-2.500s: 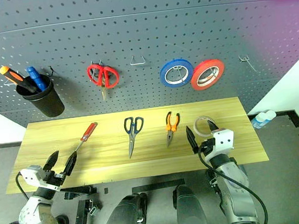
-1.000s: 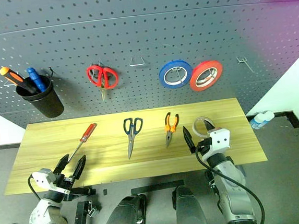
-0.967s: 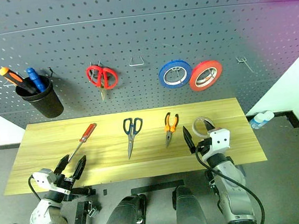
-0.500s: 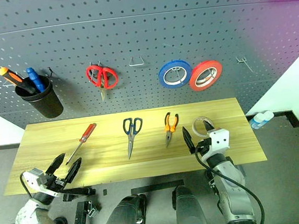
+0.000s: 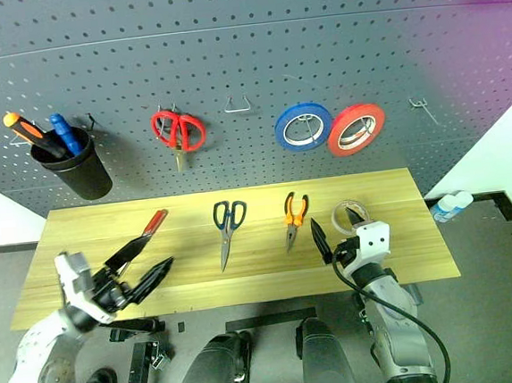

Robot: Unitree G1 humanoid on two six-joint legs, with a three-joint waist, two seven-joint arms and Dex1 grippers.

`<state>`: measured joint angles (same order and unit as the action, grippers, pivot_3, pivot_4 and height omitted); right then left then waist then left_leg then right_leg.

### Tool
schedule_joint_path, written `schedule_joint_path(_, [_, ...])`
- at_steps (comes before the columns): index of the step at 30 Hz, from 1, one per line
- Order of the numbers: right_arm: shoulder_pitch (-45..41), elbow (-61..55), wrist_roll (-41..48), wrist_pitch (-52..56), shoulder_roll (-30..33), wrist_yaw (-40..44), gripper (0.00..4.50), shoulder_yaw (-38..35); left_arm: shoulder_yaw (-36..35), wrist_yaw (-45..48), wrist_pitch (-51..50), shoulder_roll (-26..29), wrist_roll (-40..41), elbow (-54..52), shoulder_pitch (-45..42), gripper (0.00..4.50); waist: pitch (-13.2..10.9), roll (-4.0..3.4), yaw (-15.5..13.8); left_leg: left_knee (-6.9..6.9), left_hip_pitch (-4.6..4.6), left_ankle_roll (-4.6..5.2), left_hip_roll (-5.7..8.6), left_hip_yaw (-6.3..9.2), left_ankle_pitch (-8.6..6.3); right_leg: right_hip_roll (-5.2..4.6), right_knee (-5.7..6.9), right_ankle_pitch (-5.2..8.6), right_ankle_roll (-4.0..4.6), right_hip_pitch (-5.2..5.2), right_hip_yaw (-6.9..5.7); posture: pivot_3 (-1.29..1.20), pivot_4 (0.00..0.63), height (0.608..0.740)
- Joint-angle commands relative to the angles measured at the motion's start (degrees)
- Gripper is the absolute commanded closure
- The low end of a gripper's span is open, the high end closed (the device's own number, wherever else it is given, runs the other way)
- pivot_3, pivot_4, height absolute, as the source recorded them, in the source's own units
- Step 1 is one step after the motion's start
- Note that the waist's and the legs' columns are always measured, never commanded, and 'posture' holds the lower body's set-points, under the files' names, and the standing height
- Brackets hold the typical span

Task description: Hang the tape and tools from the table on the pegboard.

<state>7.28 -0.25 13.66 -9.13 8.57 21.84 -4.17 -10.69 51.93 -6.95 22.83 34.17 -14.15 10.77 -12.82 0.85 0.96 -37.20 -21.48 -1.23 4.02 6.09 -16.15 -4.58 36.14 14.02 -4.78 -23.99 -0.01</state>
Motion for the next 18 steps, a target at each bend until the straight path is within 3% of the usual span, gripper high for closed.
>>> schedule_joint_path(1, [-0.3,-0.6,0.1,-1.4,-0.1,0.0,0.0,-0.3,1.9,-3.6,-4.2,0.8,-0.5,-4.0,0.1,0.05,0.0,-0.02,0.3,0.02,0.01,0.0,0.0,-0.01,0.0,0.01,0.0,-0.02,-0.04,-0.01,0.0,-0.05,0.207,0.74])
schedule_joint_path(11, [-1.1,0.1,0.1,-1.5,-0.2,0.1,0.0,-0.2,2.6,-8.3,-11.3,3.1,0.2,-8.1,-4.0,0.05,0.0,-0.05,-0.1,0.04,-0.03,-0.02,0.01,-0.01,0.01,0.01,0.0,0.0,0.0,-0.04,0.0,-0.04,0.208,0.74])
schedule_joint_path(18, [-1.6,0.8,0.2,-0.1,0.2,0.9,0.0,0.4,5.3,-7.0,-16.3,8.9,-0.7,-11.1,-6.3,0.05,0.0,-0.07,0.0,0.11,-0.03,-0.02,0.0,0.0,0.01,0.03,0.01,-0.02,-0.04,-0.09,0.0,-0.04,0.208,0.74])
